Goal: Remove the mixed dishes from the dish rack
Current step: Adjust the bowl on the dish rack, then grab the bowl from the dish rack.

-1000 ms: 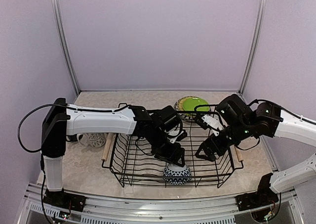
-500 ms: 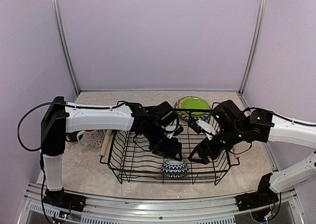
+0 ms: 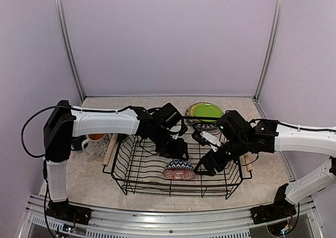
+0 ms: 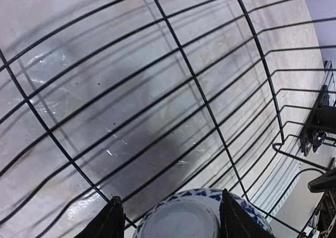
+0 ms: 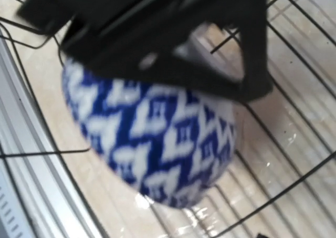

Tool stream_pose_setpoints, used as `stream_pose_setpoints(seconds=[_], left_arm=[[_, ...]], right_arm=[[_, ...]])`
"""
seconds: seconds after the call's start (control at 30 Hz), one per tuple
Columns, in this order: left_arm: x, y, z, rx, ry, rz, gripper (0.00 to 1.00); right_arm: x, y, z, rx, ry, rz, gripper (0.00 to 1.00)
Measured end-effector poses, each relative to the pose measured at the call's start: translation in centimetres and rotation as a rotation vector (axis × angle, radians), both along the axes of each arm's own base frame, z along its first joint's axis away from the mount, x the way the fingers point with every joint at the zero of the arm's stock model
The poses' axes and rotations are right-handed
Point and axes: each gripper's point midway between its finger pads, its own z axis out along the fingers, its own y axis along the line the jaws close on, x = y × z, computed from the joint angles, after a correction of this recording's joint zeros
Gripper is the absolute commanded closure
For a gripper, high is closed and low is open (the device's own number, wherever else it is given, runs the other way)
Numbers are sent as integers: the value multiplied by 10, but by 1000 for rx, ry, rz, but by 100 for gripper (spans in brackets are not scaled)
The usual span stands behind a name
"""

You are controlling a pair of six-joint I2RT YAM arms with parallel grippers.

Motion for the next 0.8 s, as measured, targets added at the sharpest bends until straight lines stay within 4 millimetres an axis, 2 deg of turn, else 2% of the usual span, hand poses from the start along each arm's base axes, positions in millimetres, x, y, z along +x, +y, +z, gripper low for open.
stream_pose_setpoints(seconds=[0.13,0.33,0.5,0.63,0.8], left_arm=[[11,8,-7,17,-5,32,43],[14,11,-13,34,-7,40,43],[13,13,-18,48,-1,38,43],[12,15,-20,62,4,37,43],[14,17,-22,66,5,42,43]], right_arm=[[3,3,-5,-11,-17,5,18],[12,7,-16,-49,-64,1,15],[11,21,-25,-58,-105,35,14],[6,38,-19,-16,-177,56,15],[4,54,-19,-23,-289,48,25]])
